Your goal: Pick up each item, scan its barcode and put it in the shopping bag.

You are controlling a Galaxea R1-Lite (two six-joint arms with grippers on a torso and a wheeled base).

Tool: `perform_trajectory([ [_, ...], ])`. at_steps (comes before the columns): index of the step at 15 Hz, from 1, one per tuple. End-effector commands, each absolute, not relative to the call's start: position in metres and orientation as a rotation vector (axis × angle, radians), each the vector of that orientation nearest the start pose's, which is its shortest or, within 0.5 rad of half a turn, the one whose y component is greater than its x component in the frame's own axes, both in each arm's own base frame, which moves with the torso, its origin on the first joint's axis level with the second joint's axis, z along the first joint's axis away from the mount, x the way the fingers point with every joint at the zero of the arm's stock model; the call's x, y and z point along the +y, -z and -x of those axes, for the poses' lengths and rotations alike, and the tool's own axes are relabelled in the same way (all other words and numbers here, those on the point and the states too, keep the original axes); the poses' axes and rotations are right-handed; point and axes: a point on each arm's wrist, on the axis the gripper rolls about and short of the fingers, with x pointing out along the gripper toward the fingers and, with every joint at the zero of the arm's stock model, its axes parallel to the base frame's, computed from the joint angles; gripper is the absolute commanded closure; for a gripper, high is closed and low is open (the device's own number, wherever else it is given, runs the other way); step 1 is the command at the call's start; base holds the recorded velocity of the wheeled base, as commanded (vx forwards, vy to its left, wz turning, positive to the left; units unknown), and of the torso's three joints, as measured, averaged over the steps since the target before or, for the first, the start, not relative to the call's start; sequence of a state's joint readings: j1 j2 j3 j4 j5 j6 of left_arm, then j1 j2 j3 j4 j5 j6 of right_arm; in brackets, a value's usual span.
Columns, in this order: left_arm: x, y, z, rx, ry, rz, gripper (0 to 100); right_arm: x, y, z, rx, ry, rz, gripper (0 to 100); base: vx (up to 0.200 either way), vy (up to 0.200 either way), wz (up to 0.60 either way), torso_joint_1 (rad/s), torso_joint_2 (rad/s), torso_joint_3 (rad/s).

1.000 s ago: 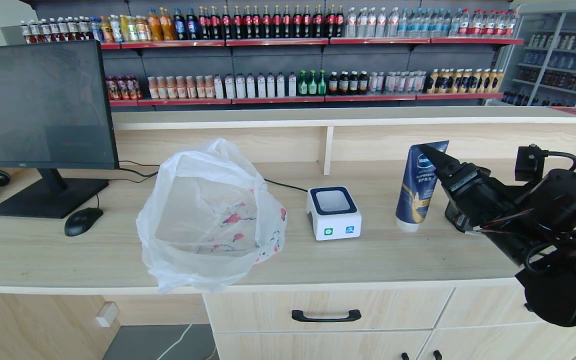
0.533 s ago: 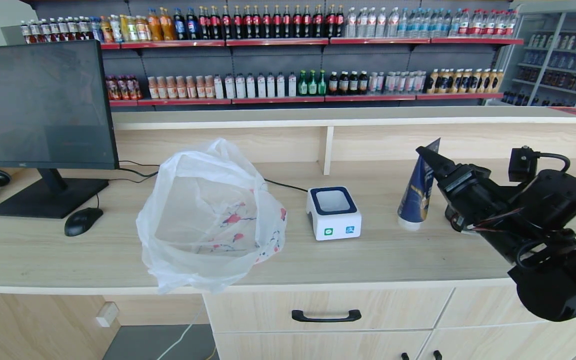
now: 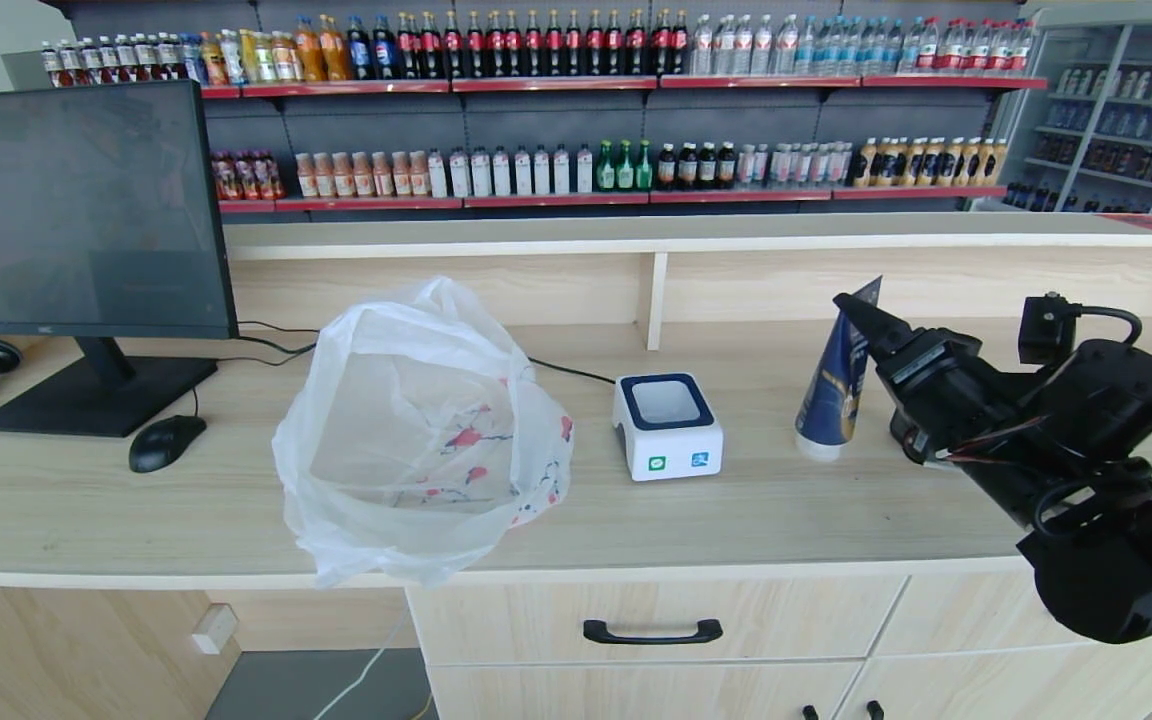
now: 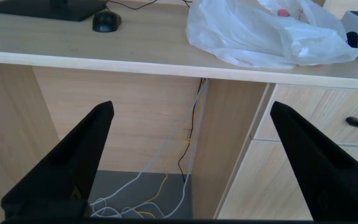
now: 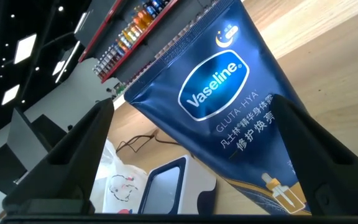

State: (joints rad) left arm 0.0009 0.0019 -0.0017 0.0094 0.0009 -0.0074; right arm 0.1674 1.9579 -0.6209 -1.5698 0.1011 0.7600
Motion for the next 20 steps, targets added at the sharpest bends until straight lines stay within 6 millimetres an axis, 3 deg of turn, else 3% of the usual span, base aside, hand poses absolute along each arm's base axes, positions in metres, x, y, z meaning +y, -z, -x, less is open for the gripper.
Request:
perform_trajectory([
  [1, 0.0, -0.075, 0.023, 0.009, -0.003, 0.008, 0, 0.056, -0.152, -0.321, -0.13, -0.345, -0.76, 0, 0.0, 0.0, 0.0, 0.0, 0.0, 0.0],
  [6, 0.0, -0.075, 0.023, 0.009, -0.002, 0.008, 0, 0.055, -0.163, -0.314, -0.161, -0.357, -0.759, 0, 0.0, 0.0, 0.0, 0.0, 0.0, 0.0],
  [11, 0.0, -0.075, 0.023, 0.009, 0.0, 0.008, 0, 0.055, -0.186, -0.302, -0.232, -0.391, -0.76, 0, 0.0, 0.0, 0.0, 0.0, 0.0, 0.0],
  [13, 0.0, -0.075, 0.023, 0.009, -0.003, 0.008, 0, 0.061, -0.206, -0.288, -0.282, -0.444, -0.772, 0, 0.0, 0.0, 0.0, 0.0, 0.0, 0.0],
  [14, 0.0, -0.075, 0.023, 0.009, -0.002, 0.008, 0, 0.07, -0.222, -0.271, -0.316, -0.505, -0.787, 0, 0.0, 0.0, 0.0, 0.0, 0.0, 0.0],
  [16, 0.0, -0.075, 0.023, 0.009, -0.002, 0.008, 0, 0.084, -0.234, -0.248, -0.314, -0.6, -0.848, 0, 0.0, 0.0, 0.0, 0.0, 0.0, 0.0],
  [20, 0.0, -0.075, 0.023, 0.009, -0.002, 0.008, 0, 0.102, -0.243, -0.241, -0.247, -0.717, -1.098, 0, 0.0, 0.0, 0.0, 0.0, 0.0, 0.0],
])
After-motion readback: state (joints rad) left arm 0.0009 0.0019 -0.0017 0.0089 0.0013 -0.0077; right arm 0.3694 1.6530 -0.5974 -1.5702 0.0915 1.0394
